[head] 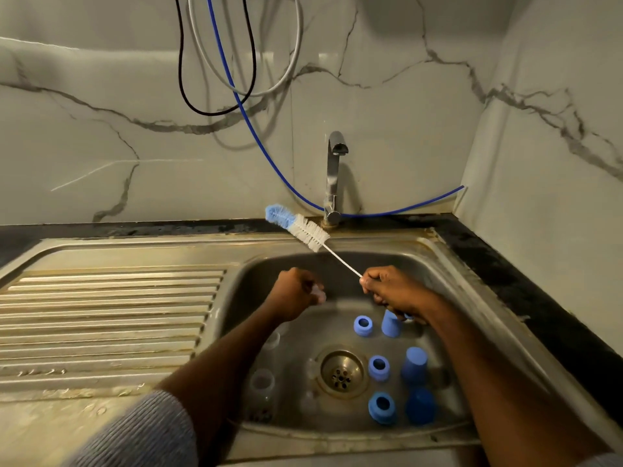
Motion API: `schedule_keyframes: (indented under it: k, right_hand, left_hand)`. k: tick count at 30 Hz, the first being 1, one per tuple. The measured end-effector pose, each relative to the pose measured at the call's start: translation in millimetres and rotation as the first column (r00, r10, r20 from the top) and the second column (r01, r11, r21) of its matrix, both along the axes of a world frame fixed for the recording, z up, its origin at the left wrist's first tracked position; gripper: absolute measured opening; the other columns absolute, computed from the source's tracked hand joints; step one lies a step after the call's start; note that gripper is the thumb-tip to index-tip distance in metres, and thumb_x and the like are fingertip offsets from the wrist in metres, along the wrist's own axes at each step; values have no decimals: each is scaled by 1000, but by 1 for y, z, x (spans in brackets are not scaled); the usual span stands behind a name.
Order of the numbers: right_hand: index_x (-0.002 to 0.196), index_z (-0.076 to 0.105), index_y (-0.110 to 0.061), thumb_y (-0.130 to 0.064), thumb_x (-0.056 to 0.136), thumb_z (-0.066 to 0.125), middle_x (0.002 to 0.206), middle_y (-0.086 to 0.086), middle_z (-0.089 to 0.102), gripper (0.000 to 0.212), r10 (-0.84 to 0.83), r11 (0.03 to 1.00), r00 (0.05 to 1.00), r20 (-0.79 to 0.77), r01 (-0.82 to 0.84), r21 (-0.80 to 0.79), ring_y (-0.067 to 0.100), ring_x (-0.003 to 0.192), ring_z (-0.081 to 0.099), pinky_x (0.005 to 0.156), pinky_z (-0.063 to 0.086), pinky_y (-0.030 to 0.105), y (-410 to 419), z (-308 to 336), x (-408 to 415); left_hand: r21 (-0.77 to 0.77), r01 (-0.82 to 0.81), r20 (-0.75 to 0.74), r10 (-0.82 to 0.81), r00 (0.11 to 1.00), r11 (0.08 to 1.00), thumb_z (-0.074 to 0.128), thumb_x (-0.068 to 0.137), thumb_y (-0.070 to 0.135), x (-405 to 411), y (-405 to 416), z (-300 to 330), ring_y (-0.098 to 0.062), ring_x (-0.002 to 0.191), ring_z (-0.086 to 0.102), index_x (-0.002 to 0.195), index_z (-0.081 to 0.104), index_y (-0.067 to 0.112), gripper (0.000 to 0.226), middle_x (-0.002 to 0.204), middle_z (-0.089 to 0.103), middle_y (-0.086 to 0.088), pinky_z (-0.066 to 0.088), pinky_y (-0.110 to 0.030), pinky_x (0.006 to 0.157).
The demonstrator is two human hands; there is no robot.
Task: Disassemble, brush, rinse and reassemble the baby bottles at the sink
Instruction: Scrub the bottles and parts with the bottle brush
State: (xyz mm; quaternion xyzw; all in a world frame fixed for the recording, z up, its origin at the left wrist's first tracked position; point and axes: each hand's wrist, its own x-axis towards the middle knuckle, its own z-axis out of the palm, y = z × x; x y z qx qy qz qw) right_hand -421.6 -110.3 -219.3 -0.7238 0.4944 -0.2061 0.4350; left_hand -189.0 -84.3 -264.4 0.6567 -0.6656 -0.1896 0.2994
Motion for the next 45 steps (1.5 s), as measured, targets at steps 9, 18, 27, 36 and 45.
schedule_keyframes:
  k: [9, 18, 27, 36, 45]
  right_hand:
    - [77, 61, -18, -29, 103, 51, 54, -2, 45, 30, 14, 1000, 1000, -7, -14, 2, 9, 41, 29, 40, 23, 18, -10, -6, -6]
    - [72, 62, -20, -27, 101, 54, 52, -5, 46, 31, 14, 999, 1000, 7, -14, 32, 10, 46, 33, 43, 25, 21, -19, -15, -5]
    - [70, 62, -22, -30, 100, 54, 54, -3, 47, 31, 1, 999, 1000, -7, -1, 53, 12, 47, 32, 47, 25, 23, -20, -13, -12]
    - [75, 62, -21, -28, 102, 52, 57, -4, 47, 30, 5, 1000, 1000, 10, -5, 24, 8, 49, 37, 44, 28, 22, -18, -5, -15]
    - [76, 63, -20, -31, 102, 51, 61, -1, 49, 31, 44, 999, 999, -12, -44, 11, 8, 42, 35, 41, 27, 19, -16, -3, -9]
  left_hand:
    - [264, 57, 351, -151, 924, 963, 84, 78, 16, -18, -45, -32, -17, 104, 62, 109, 71, 19, 34, 114, 66, -2, 52, -30, 87]
    - [337, 72, 430, -222, 875, 939, 77, 84, 11, -15, -59, -59, -23, 110, 62, 112, 68, 16, 31, 123, 61, -7, 53, -33, 93]
    - [300, 86, 513, -237, 825, 950, 81, 81, 21, -15, -56, -64, -23, 125, 53, 136, 56, 20, 60, 140, 49, -4, 47, -36, 103]
    - [277, 255, 623, -375, 687, 926, 74, 87, 39, -68, -67, -57, -22, 140, 39, 148, 46, 23, 69, 150, 48, -1, 29, -35, 110]
    - [221, 367, 503, -428, 751, 904, 71, 89, 25, -84, -66, -64, -27, 119, 55, 123, 64, 12, 37, 130, 59, -8, 41, -32, 93]
